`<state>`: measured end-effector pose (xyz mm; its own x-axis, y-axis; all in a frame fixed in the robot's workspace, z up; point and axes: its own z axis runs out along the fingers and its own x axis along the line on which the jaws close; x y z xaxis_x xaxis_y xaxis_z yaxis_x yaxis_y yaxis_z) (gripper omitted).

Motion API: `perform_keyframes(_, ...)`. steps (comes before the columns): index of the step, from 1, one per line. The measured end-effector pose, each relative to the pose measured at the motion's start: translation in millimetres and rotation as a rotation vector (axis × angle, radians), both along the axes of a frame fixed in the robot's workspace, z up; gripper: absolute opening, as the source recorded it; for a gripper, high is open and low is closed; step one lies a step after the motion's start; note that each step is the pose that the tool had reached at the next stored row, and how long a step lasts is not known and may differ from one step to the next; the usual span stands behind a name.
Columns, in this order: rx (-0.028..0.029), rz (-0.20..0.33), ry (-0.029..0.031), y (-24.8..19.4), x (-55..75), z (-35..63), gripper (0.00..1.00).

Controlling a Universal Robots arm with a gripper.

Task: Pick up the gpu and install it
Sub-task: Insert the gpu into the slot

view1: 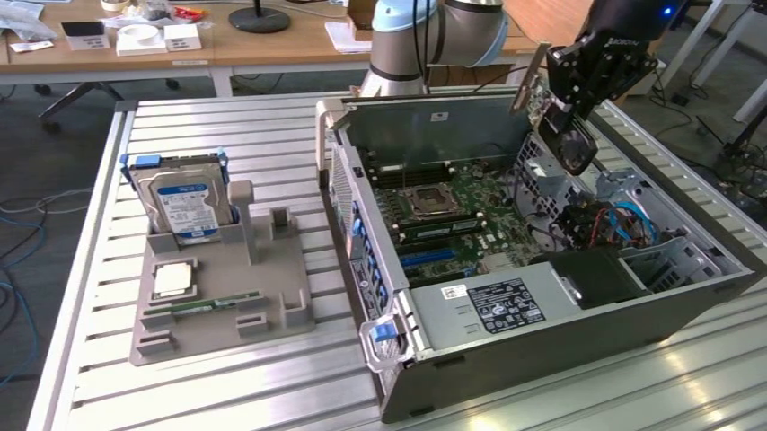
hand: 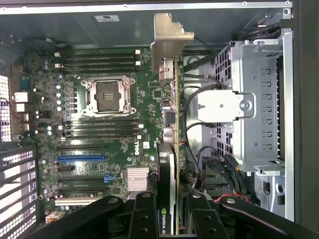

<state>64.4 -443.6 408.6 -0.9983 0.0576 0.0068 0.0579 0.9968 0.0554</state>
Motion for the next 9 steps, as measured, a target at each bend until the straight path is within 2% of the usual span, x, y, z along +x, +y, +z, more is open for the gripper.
perform_keyframes(9,0.0,0.0,0.0,0.0,0.0,0.0,0.27)
